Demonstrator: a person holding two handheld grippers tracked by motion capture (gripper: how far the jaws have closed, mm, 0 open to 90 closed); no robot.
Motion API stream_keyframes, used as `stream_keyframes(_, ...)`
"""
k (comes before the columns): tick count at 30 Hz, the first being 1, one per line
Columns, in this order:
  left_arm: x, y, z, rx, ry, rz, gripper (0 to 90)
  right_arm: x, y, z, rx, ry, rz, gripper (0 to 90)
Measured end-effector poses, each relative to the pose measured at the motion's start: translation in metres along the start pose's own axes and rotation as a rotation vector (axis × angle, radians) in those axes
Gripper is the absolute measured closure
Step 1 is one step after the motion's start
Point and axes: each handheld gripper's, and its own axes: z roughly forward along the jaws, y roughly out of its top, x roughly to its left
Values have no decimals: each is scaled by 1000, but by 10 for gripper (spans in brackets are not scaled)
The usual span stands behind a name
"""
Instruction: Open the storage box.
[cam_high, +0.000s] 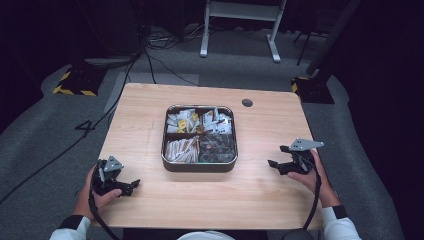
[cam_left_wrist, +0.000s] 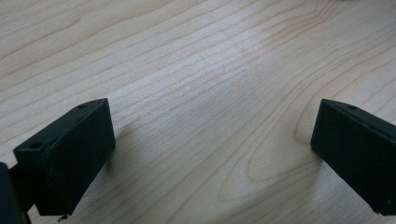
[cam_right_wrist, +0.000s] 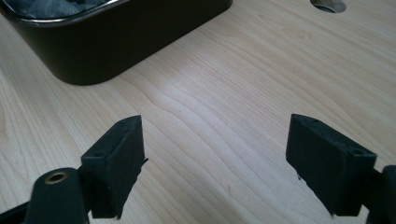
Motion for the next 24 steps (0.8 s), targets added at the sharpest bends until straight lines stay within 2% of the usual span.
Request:
stream_keyframes(5, 0, 0, 0, 0, 0, 1, 0, 2, 8, 4, -10, 5, -4, 206)
stream_keyframes(17, 0, 0, 0, 0, 0, 0, 0, 13, 35, 18, -2, 24, -70, 211)
stream_keyframes(24, 0, 0, 0, 0, 0, 0, 0, 16, 48, 23, -17, 33, -76, 225)
